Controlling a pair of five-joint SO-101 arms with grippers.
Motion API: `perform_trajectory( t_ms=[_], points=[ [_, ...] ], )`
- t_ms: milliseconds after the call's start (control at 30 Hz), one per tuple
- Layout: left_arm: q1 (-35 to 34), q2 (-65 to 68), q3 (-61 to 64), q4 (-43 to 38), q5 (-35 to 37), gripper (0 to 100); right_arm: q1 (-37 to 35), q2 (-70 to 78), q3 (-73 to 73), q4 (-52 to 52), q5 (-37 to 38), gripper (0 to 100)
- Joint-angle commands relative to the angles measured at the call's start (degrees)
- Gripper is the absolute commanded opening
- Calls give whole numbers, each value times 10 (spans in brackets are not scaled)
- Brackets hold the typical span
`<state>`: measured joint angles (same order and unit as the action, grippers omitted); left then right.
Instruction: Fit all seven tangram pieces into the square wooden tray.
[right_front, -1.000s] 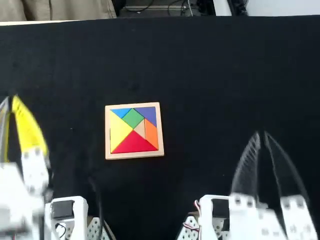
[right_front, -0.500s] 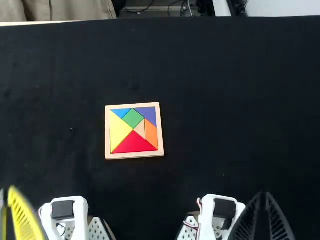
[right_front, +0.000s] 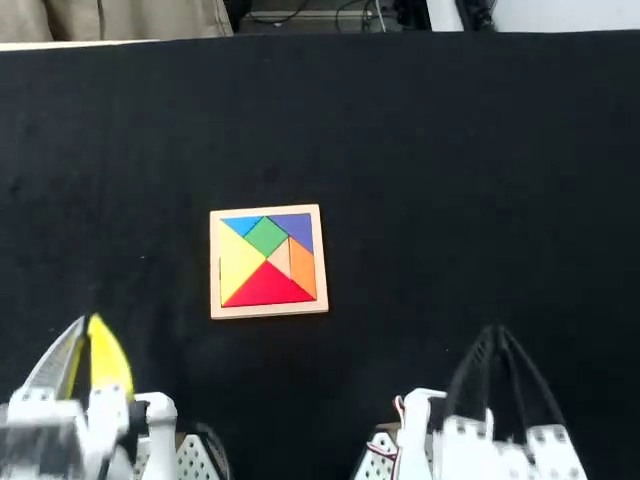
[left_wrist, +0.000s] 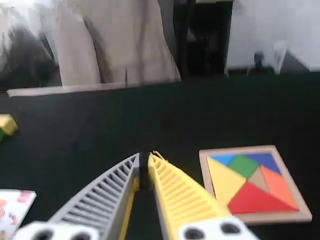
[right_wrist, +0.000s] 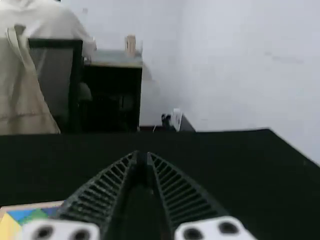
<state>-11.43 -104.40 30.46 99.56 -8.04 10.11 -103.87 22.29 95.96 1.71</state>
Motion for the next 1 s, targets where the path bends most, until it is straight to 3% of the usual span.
perform_trajectory(
  t_ms=[0,200,400,567,700,767,967],
  points=[
    [8,0,143,-69,0,48,6,-36,79,-15,-18,15],
    [8,0,286,-208,3,48,6,-36,190,-142,-17,15],
    [9,0,396,-250,4,48,1,-36,345,-217,-18,15],
    [9,0,443,-247,6,48,-95,-38,421,-194,-19,15],
    [9,0,507,-253,51,48,-181,-41,441,-161,-19,15],
    [5,0,557,-290,55,48,-214,-41,473,-156,-19,15],
    [1,1,669,-388,55,44,-172,-41,595,-216,-19,15]
  ],
)
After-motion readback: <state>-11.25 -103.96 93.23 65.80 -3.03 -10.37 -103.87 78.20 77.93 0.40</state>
